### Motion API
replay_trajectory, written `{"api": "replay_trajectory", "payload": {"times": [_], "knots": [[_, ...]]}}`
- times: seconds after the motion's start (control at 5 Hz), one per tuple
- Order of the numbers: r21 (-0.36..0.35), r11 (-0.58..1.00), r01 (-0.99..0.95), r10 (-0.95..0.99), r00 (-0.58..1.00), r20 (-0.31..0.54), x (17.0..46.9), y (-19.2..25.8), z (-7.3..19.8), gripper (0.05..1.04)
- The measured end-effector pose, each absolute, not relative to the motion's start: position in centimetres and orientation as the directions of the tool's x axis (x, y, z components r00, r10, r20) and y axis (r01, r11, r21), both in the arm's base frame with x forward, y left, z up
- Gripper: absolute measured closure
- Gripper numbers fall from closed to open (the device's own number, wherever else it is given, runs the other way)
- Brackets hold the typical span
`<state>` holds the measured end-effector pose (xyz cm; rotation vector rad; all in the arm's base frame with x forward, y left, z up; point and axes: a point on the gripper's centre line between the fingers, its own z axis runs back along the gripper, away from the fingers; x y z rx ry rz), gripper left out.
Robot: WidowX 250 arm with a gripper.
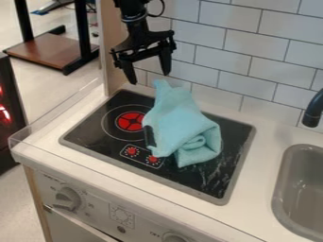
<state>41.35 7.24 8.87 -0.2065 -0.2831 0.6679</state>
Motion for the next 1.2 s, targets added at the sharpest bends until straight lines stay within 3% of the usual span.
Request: {"api": "replay_trajectory", "payload": {"times": [0.4,0.8,1.0,1.2], "knots": [[-0.294,0.725,-0.623,0.681,0.711,0.174,43.9,8.4,7.9,0.085],[-0.258,0.696,-0.67,0.713,0.686,0.142,45.4,9.3,6.0,0.085],[-0.238,0.69,-0.683,0.717,0.691,0.097,45.3,9.2,4.6,0.14],[-0.256,0.695,-0.672,0.709,0.699,0.09,45.4,8.9,4.7,0.449]]}}
